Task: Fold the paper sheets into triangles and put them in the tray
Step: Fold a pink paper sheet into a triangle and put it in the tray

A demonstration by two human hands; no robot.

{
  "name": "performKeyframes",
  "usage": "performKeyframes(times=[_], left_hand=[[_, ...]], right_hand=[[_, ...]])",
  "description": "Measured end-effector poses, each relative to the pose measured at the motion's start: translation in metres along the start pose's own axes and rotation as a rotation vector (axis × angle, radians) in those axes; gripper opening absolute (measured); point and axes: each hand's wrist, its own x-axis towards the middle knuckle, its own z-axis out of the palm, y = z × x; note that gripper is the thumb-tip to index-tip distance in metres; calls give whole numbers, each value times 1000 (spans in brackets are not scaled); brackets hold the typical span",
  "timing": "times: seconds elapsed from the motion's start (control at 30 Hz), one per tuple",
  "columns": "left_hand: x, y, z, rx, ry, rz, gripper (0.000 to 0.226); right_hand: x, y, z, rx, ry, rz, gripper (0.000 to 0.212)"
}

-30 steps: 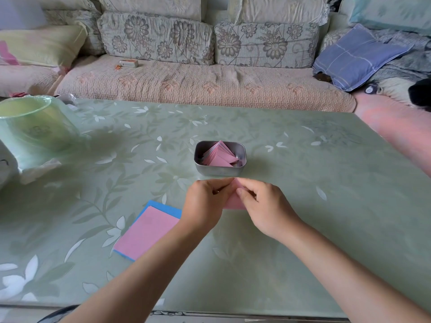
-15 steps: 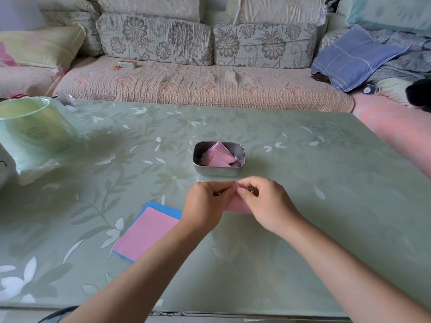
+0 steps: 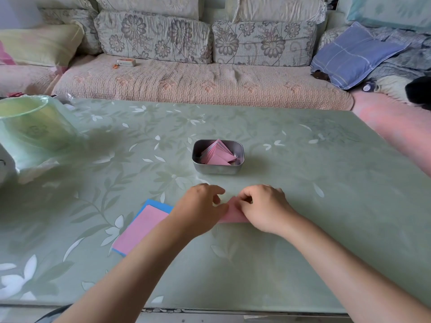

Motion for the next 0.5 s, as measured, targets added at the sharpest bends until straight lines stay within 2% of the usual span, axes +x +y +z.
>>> performKeyframes(times=[0.13, 0.27, 0.5], left_hand=[[-6, 0, -9, 69, 10, 145, 30], [-9, 2, -10, 93, -92, 273, 22], [-10, 0, -9, 147, -191, 341, 27]], right_hand=[[3, 2, 7, -75, 52, -52, 18], [4, 3, 10, -114, 105, -91, 24], [4, 3, 12, -231, 146, -131, 30]])
